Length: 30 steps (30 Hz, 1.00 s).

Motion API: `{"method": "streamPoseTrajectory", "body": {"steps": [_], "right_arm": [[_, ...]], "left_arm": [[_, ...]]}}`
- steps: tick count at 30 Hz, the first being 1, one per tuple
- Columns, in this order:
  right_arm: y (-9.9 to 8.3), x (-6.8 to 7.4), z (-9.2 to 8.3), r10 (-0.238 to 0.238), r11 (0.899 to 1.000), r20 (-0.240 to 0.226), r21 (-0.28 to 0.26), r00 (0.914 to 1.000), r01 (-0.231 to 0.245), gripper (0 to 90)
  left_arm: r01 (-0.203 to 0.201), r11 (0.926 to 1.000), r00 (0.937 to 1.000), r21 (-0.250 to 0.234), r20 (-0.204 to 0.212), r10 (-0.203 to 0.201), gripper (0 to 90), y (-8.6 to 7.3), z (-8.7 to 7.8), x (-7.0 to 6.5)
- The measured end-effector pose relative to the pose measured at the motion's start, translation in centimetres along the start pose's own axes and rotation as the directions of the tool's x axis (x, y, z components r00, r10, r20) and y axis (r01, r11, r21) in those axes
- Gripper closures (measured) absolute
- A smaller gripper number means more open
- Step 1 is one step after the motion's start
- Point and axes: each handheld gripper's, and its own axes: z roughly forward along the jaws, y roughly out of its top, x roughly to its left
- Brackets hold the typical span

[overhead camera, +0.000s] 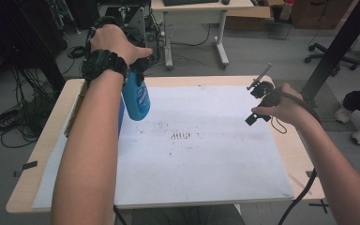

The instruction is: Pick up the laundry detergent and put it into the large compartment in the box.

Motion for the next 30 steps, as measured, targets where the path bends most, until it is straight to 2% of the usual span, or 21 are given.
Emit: {"method": "streamPoseTrajectory", "body": {"steps": [14, 22, 30], "right_arm": [[0.4, 0.0, 0.0, -0.002, 1.0, 0.002, 0.003, 1.0, 0.002, 18.4], [0.4, 0.1, -0.1, -0.006, 1.0, 0.003, 0.004, 1.0, 0.006, 18.4], [0.4, 0.0, -0.2, 0.001, 1.0, 0.004, 0.006, 1.0, -0.001, 18.4]], "left_arm": [[0.069, 0.9976, 0.9976, -0.009, -0.006, -0.069, 37.8, -0.6, -0.9, 1.8], [0.093, 0.9956, 0.9955, -0.006, -0.014, -0.093, 37.8, -0.9, -1.1, 2.6], [0.137, 0.9903, 0.9905, -0.024, -0.011, -0.137, 37.8, -1.7, -2.2, 4.3]]}}
